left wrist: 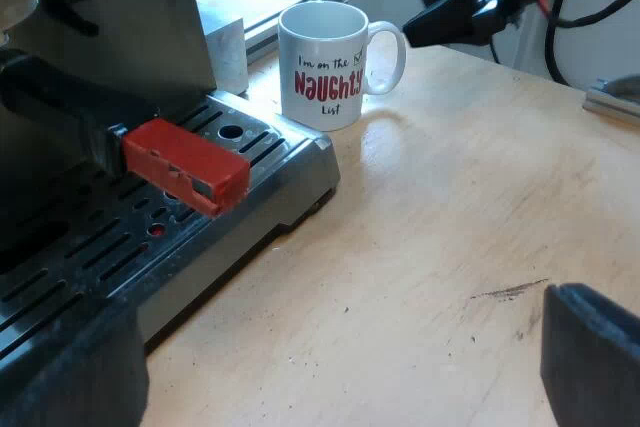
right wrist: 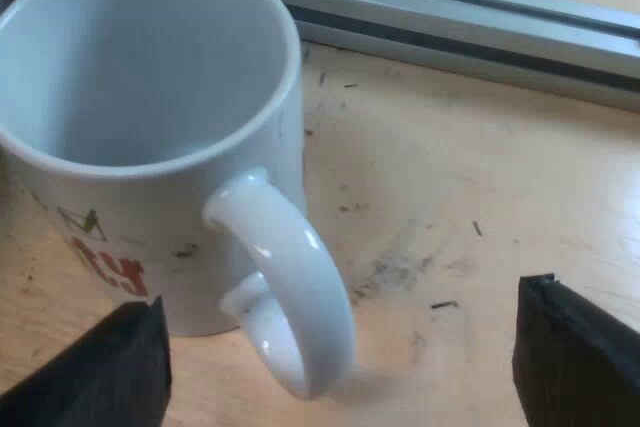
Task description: Place mug into machine
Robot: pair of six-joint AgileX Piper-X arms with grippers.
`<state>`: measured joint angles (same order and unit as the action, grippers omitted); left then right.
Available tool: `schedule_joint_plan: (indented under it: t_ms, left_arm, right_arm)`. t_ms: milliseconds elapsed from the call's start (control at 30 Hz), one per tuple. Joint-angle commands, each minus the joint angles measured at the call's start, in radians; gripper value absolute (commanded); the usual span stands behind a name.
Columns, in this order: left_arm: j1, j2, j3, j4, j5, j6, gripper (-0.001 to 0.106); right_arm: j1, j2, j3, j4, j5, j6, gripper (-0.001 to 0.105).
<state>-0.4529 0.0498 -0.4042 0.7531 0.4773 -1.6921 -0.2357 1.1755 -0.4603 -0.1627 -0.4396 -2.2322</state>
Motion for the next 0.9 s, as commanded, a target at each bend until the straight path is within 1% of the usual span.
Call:
schedule_joint_plan:
  t_ms: [33, 167, 200, 300, 400, 500, 633, 700, 733, 800, 833, 900]
  left_arm:
    - [-0.004, 0.016, 0.0, -0.013, 0.007, 0.0, 0.081]
    - [-0.004, 0.045, 0.0, -0.013, 0.007, 0.0, 0.081]
    - [-0.004, 0.055, 0.0, -0.013, 0.007, 0.0, 0.081]
    - [-0.004, 0.082, 0.0, -0.013, 0.007, 0.0, 0.081]
    - [-0.004, 0.094, 0.0, -0.013, 0.005, 0.0, 0.081]
    - [-0.004, 0.095, 0.0, -0.013, -0.021, 0.0, 0.081]
    - [-0.004, 0.095, 0.0, -0.013, -0.033, 0.0, 0.081]
    - [-0.004, 0.095, 0.0, -0.013, -0.033, 0.0, 0.081]
    - [-0.004, 0.095, 0.0, -0.013, -0.033, 0.0, 0.081]
    - [-0.004, 0.095, 0.0, -0.013, -0.033, 0.0, 0.081]
    - [-0.004, 0.095, 0.0, -0.013, -0.033, 0.0, 0.081]
    - [-0.004, 0.095, 0.0, -0.013, -0.033, 0.0, 0.081]
  right_arm:
    - [-0.004, 0.046, -0.005, -0.048, -0.046, -0.016, 0.071]
    - [-0.004, 0.137, -0.005, -0.132, -0.084, -0.026, 0.071]
    - [-0.004, 0.163, -0.005, -0.166, -0.107, -0.026, 0.071]
    - [-0.004, 0.208, -0.009, -0.203, -0.126, -0.026, 0.071]
    - [-0.004, 0.238, -0.016, -0.217, -0.13, -0.04, 0.071]
    - [-0.004, 0.268, -0.024, -0.238, -0.174, -0.051, 0.071]
    - [-0.002, 0.296, -0.046, -0.238, -0.198, -0.049, 0.071]
    - [-0.002, 0.31, -0.057, -0.238, -0.219, -0.047, 0.063]
    - [-0.002, 0.311, -0.059, -0.238, -0.22, -0.047, 0.063]
    - [-0.002, 0.316, -0.059, -0.238, -0.219, -0.038, 0.049]
    - [-0.002, 0.315, -0.059, -0.238, -0.219, -0.036, 0.045]
    - [0.003, 0.317, -0.059, -0.238, -0.23, -0.031, 0.025]
